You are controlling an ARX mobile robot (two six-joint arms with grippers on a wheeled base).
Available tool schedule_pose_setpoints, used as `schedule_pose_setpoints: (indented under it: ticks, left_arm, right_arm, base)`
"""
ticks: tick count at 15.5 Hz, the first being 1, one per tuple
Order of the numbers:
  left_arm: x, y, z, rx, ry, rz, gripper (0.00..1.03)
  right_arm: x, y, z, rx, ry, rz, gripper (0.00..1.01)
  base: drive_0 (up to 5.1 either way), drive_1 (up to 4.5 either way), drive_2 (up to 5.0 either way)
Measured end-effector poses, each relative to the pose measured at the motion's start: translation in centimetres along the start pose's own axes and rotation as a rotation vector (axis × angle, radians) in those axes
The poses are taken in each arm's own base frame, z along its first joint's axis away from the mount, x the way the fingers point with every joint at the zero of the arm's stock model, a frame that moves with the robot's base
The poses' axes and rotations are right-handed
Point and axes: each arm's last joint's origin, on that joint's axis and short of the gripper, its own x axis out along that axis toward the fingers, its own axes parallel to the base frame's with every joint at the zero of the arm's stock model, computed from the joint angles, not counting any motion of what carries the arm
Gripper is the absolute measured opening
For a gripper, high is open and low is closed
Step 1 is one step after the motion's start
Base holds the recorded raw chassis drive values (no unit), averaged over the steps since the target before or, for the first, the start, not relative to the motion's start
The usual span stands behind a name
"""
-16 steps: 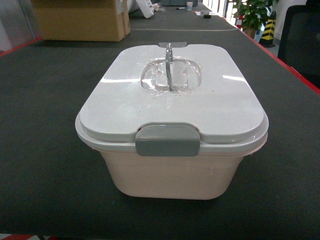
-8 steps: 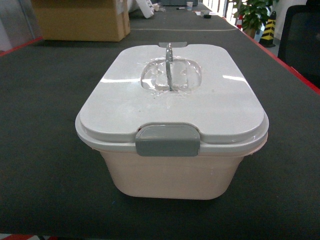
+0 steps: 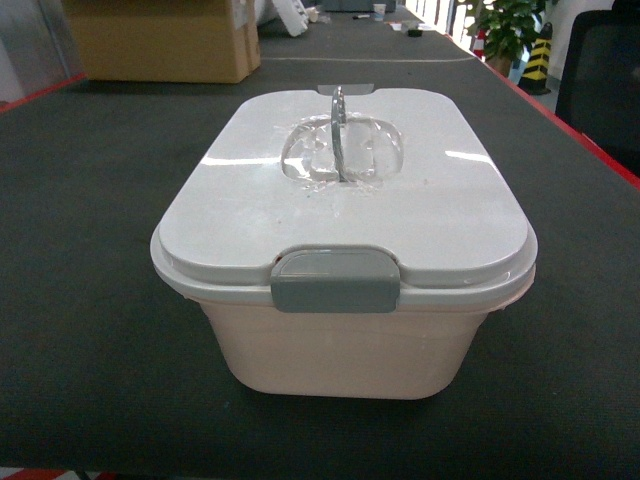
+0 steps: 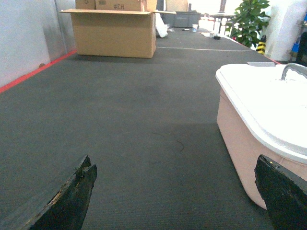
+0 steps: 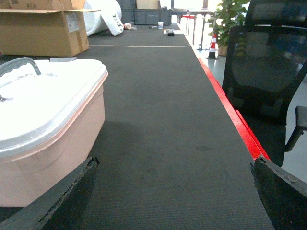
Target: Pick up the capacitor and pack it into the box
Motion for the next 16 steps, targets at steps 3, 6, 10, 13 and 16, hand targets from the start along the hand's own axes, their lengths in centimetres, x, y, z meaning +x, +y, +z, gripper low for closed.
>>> schedule_pose_setpoints:
  ticks: [3,6,10,13,16]
  left_arm:
    - [0.0,0.0,0.0,0.0,0.0,0.0,0.98]
    - [0.0,0.0,0.0,0.0,0.0,0.0,0.98]
    - [0.0,0.0,0.0,0.0,0.0,0.0,0.98]
    - [0.0,0.0,0.0,0.0,0.0,0.0,0.98]
    - [0.0,0.0,0.0,0.0,0.0,0.0,0.98]
  right_arm:
    - [0.0,0.0,0.0,0.0,0.0,0.0,0.98]
    - [0.0,0.0,0.0,0.0,0.0,0.0,0.98]
    - [0.0,0.0,0.0,0.0,0.0,0.0,0.98]
    - [0.0,0.0,0.0,0.0,0.0,0.0,0.98]
    - [0.0,0.0,0.0,0.0,0.0,0.0,0.98]
  base:
    - [0.0,0.0,0.0]
    - [0.0,0.0,0.0]
    - [0.0,0.0,0.0]
    - [0.0,0.0,0.0]
    - [0.0,0.0,0.0]
